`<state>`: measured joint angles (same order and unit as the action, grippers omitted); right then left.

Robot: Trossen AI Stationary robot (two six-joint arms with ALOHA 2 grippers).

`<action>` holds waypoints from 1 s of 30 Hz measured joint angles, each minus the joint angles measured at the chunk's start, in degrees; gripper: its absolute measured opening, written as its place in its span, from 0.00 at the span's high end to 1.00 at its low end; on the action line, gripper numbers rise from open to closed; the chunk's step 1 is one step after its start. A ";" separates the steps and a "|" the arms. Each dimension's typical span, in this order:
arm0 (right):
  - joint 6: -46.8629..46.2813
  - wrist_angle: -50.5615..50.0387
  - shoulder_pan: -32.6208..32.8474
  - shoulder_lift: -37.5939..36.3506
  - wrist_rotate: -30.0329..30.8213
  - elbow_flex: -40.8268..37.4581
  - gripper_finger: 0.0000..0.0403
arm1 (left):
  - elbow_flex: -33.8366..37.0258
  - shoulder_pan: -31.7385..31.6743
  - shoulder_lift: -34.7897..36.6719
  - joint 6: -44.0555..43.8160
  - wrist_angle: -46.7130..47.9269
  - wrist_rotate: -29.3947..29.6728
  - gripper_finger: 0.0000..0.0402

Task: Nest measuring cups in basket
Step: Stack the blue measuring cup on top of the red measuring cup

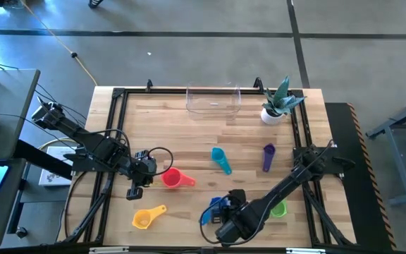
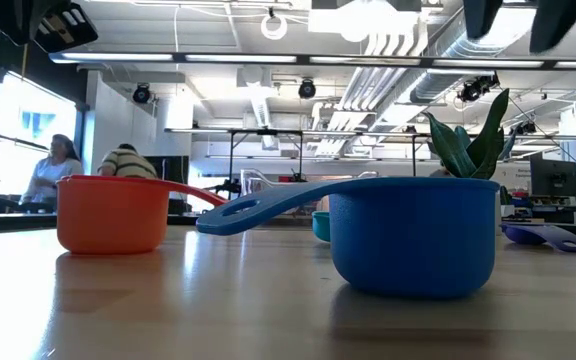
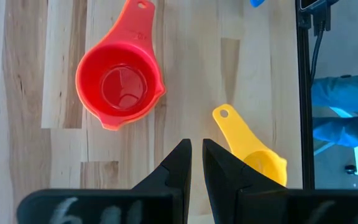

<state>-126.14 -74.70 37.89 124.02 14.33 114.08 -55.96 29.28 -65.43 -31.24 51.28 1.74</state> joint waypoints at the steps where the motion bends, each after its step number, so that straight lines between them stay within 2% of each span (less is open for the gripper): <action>1: -0.05 0.73 -0.05 0.01 -0.01 -0.82 0.71 | 0.00 0.00 0.00 0.00 -0.04 0.00 0.92; 22: -2.47 19.77 -3.41 0.01 -4.78 -18.22 0.71 | 0.00 0.00 0.00 -0.02 -0.08 0.00 0.92; 25: -2.37 21.20 -3.41 0.01 -5.06 -19.25 0.76 | 0.00 0.00 0.00 -0.02 -0.08 0.00 0.92; 30: -0.75 21.44 -3.80 0.01 -5.32 -19.34 0.94 | 0.00 0.00 0.00 -0.02 -0.08 0.00 0.92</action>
<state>-126.89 -53.25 34.09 124.03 9.01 94.74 -55.96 29.28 -65.43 -31.27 51.20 1.74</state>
